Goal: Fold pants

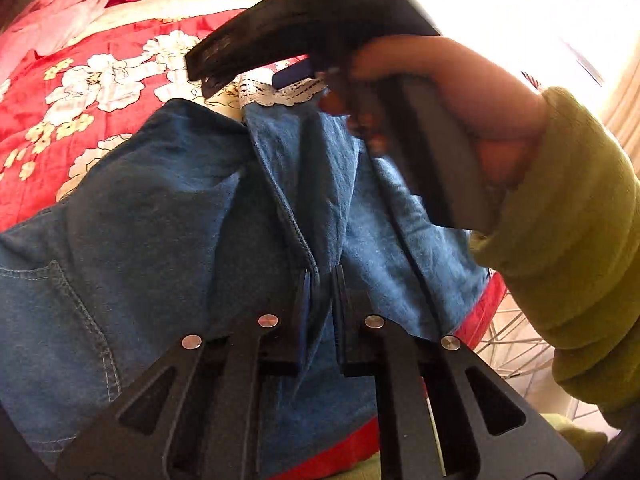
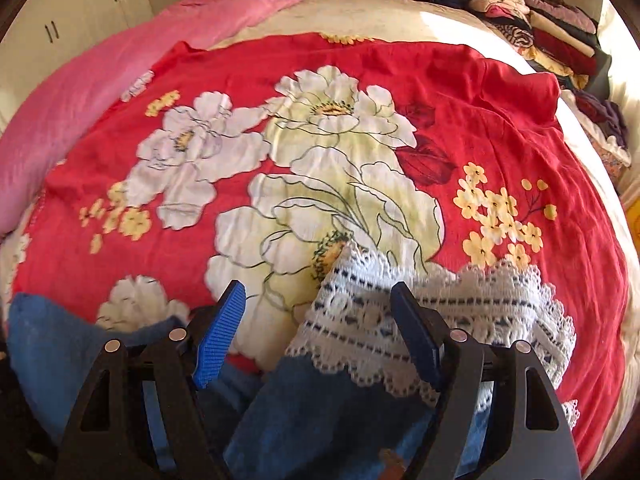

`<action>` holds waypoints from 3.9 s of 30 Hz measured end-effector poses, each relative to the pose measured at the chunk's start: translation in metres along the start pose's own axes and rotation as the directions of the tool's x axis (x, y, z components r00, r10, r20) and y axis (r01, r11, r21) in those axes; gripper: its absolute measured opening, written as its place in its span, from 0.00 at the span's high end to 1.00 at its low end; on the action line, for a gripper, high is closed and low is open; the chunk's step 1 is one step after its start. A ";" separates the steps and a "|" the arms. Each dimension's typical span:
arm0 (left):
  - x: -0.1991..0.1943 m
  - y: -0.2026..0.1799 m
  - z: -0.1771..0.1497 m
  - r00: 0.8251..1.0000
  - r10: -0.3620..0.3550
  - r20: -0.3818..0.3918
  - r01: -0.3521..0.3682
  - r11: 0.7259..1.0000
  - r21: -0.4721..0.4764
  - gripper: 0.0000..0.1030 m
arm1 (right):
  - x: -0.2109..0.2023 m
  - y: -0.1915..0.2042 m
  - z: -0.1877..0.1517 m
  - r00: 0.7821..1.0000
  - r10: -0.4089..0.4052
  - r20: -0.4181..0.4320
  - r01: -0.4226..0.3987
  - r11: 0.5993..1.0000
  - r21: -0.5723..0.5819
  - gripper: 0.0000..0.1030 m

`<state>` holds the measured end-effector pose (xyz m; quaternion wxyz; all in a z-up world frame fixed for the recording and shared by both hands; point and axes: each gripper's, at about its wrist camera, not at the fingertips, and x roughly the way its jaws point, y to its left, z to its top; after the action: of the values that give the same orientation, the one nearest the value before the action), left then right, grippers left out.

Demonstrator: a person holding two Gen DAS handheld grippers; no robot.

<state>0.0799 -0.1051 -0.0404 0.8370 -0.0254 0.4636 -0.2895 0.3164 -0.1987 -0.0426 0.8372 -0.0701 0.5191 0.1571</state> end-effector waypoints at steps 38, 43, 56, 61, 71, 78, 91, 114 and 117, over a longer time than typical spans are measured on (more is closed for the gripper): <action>-0.032 -0.032 -0.021 0.995 0.096 0.011 -0.096 0.965 0.242 1.00 | -0.178 -0.131 -0.250 0.978 0.142 0.149 -0.192 0.891 0.411 0.91; -0.016 -0.046 -0.038 0.993 0.107 -0.043 -0.090 0.953 0.288 1.00 | -0.170 -0.139 -0.275 0.985 0.134 0.108 -0.169 0.871 0.462 0.91; -0.040 -0.033 -0.039 0.997 0.073 -0.025 -0.066 0.973 0.221 0.64 | -0.188 -0.147 -0.279 0.992 -0.031 0.119 -0.023 0.905 0.425 0.71; -0.110 0.040 -0.031 0.955 0.268 0.127 -0.262 0.963 -0.065 0.34 | -0.193 -0.125 -0.264 0.983 -0.017 0.181 -0.040 0.950 0.309 0.62; -0.122 0.159 -0.046 0.873 0.488 -0.002 -0.449 0.801 -0.395 0.21 | -0.150 -0.087 -0.239 0.991 0.072 0.115 -0.090 0.982 0.168 0.54; -0.129 0.166 -0.049 0.873 0.487 0.026 -0.434 0.799 -0.416 0.61 | -0.146 -0.090 -0.242 0.993 0.057 0.101 -0.074 0.981 0.177 0.54; -0.163 0.098 -0.031 0.858 0.474 0.196 -0.407 0.862 -0.303 0.35 | -0.154 -0.081 -0.240 0.982 0.119 0.145 -0.138 0.982 0.131 0.52; -0.078 0.070 0.047 0.929 0.348 0.123 -0.336 0.935 -0.111 0.25 | -0.141 -0.170 -0.153 0.977 0.027 0.211 -0.071 0.977 0.203 0.52; -0.063 0.066 0.070 0.934 0.333 0.126 -0.326 0.942 -0.077 0.25 | -0.115 -0.181 -0.136 0.980 0.084 0.178 -0.123 0.969 0.217 0.52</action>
<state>0.1406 -0.0338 0.0270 0.9026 0.0097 0.4103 -0.1299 0.2144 -0.4286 -0.0092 0.8710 0.0665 0.4644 0.1459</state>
